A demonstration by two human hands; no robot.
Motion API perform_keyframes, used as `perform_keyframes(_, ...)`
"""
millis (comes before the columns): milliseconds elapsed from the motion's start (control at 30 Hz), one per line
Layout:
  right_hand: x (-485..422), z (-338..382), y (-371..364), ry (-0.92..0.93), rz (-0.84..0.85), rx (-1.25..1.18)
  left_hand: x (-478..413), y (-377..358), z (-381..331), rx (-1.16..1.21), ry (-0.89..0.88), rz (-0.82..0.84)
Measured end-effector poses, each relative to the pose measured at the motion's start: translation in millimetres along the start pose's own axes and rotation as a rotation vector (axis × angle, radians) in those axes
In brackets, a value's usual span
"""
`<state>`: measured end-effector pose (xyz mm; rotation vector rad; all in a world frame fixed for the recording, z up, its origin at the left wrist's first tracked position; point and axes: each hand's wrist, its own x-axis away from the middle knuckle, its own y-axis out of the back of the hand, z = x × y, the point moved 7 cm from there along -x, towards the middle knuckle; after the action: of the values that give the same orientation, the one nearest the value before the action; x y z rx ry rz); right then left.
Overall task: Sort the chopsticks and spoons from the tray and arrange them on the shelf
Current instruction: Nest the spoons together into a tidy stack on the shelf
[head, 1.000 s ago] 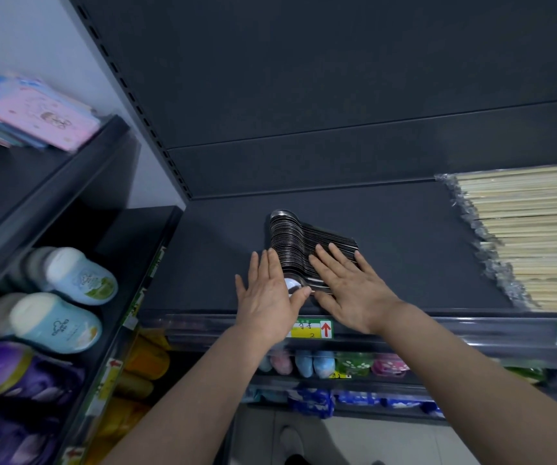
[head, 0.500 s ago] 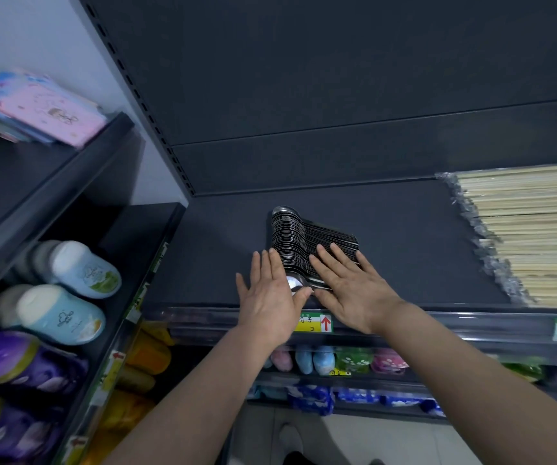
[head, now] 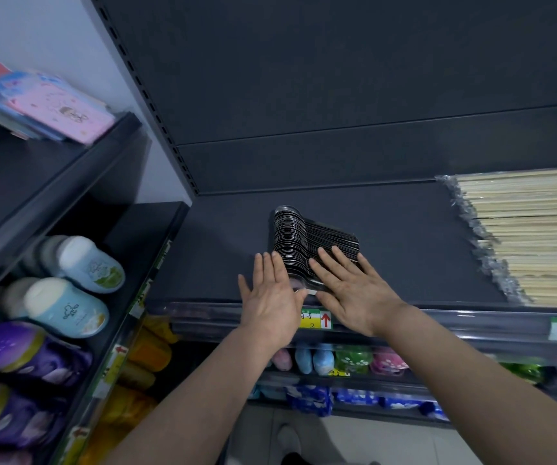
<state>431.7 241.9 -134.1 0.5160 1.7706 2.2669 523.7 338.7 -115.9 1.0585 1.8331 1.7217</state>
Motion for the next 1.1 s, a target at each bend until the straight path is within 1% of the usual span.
perform_keyframes(200, 5, 2, -1, 0.015, 0.000, 0.012, 2, 0, 2, 0.031, -0.004, -0.002)
perform_keyframes(400, 1, -4, 6, 0.004, -0.024, 0.004, -14, 17, 16, 0.162, 0.012, -0.052)
perform_keyframes(500, -6, -10, 10, -0.033, -0.023, 0.006, -28, 25, 18, 0.138, -0.016, -0.050)
perform_keyframes(700, -31, -16, 15, -0.074, -0.019, -0.027, -55, 27, 8, 0.076, -0.114, 0.019)
perform_keyframes(900, -42, -16, 12, -0.073, 0.014, -0.060, -66, 18, 11, 0.022, -0.161, 0.091)
perform_keyframes(1100, -38, -15, 11, -0.072, 0.022, -0.061, -65, 14, 14, 0.039, -0.168, 0.083)
